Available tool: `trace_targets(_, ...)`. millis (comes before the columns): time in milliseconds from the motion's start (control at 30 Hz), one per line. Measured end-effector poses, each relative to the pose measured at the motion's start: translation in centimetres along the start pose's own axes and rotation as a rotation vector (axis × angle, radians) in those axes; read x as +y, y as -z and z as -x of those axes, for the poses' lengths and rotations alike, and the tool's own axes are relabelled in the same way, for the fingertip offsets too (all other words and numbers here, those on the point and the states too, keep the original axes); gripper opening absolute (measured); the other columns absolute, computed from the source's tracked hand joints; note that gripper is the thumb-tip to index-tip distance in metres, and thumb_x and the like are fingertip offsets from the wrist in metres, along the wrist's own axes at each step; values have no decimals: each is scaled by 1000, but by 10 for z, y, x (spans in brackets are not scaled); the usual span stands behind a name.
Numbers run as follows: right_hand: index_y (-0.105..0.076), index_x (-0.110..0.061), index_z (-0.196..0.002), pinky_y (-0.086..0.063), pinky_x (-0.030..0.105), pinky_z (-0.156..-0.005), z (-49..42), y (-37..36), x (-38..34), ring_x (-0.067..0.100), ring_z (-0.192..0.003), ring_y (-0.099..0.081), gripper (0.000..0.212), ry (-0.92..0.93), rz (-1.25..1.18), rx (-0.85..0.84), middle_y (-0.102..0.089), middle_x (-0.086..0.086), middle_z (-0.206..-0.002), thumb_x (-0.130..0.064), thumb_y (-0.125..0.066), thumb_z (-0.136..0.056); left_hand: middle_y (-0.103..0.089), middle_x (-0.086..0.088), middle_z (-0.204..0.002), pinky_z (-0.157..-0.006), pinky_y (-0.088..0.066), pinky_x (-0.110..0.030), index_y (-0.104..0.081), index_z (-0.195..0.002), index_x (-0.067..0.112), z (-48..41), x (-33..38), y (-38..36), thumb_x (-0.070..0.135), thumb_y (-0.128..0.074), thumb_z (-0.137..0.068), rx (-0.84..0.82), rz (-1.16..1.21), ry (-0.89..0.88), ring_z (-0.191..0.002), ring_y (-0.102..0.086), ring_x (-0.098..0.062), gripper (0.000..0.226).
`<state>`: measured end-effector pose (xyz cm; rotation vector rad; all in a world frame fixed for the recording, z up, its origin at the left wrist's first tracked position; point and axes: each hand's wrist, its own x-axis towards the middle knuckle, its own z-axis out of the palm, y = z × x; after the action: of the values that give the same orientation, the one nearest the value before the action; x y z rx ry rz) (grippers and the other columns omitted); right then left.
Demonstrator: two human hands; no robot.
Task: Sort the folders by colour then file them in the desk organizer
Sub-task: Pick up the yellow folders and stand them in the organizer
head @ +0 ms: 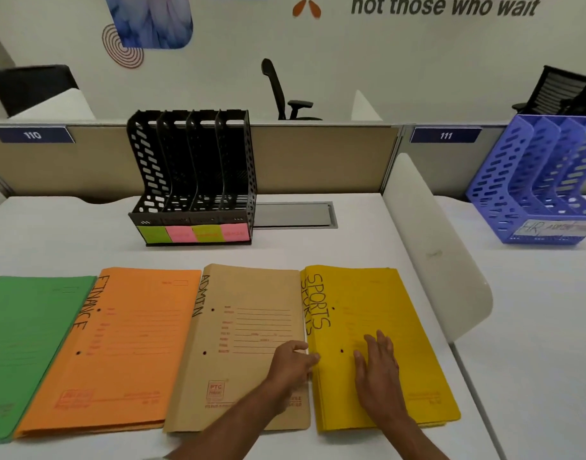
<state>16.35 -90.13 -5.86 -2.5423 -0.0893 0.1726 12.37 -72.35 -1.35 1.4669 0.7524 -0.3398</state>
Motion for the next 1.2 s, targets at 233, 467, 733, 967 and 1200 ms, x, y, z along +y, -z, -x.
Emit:
trace_targets(233, -39, -14, -147, -20, 45, -122, 2, 1, 11, 27, -152, -13, 47, -40, -102, -33, -23, 8, -163, -31, -43, -104, -67, -18, -96, -68, -50, -32, -59, -120, 3, -5, -4, -13, 5, -72, -88, 21, 69, 64, -81, -59, -24, 35)
trace_targets(467, -43, -12, -145, -24, 46, -120, 2, 1, 15, 27, -150, -20, 46, -34, -133, -30, -28, 9, -161, -28, -46, -102, -68, -22, -120, -84, -57, -39, -60, -121, 1, 1, -2, -30, 6, -59, -97, -60, 99, 45, -94, -65, -26, 24)
trace_targets(733, -50, -6, -139, -23, 52, -118, -22, 28, 8, 34, -145, -30, 43, -66, -223, 99, -37, 17, -154, -22, -53, -100, -70, -19, -119, -87, -56, -44, -59, -122, 6, 13, 10, -7, 9, -52, -101, -60, 282, -64, -95, -67, -27, 22)
trace_targets(967, -43, -12, -144, -41, 53, -104, -56, 41, -32, 43, -129, -47, 51, -193, -466, 111, -49, 20, -145, -33, -56, -99, -72, -9, -121, -81, -59, -38, -58, -127, 12, 30, 27, 74, 11, -51, -102, -52, 403, -243, -106, -70, -25, 27)
trace_targets(1200, -53, -13, -139, -45, 46, -97, -72, 19, -103, 35, -127, -51, 47, -195, -731, 99, -54, 17, -141, -35, -59, -97, -66, 2, -134, -103, -52, -44, -45, -143, 30, 43, 44, 141, 13, -43, -105, 10, 368, -384, -122, -64, -21, 42)
